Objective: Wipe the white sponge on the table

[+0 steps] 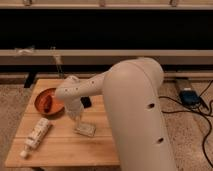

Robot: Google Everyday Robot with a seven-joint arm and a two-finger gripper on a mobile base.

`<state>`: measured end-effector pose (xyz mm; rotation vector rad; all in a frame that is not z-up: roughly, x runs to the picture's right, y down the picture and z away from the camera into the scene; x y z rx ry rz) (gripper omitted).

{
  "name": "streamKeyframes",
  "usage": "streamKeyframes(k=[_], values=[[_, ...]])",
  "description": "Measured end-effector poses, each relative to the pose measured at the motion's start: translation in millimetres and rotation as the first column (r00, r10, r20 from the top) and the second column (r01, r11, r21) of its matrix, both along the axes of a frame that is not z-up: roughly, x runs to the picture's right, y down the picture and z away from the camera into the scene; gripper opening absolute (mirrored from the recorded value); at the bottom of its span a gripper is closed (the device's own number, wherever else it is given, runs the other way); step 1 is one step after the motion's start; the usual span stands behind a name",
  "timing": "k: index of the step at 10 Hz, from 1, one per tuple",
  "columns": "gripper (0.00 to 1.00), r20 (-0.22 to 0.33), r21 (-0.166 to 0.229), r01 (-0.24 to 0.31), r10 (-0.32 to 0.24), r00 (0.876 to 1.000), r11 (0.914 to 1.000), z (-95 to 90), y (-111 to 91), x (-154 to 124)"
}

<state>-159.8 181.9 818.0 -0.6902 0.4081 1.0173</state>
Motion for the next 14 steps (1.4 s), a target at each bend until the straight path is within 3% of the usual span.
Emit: streamKeyframes(k=[12, 14], values=[[0.61, -0.013, -0.032, 0.001, -0.001, 1.000, 0.9995, 15.2, 13, 2], [0.46, -0.022, -0.045, 0.001, -0.002, 1.000, 0.9990, 18.9, 17, 5]])
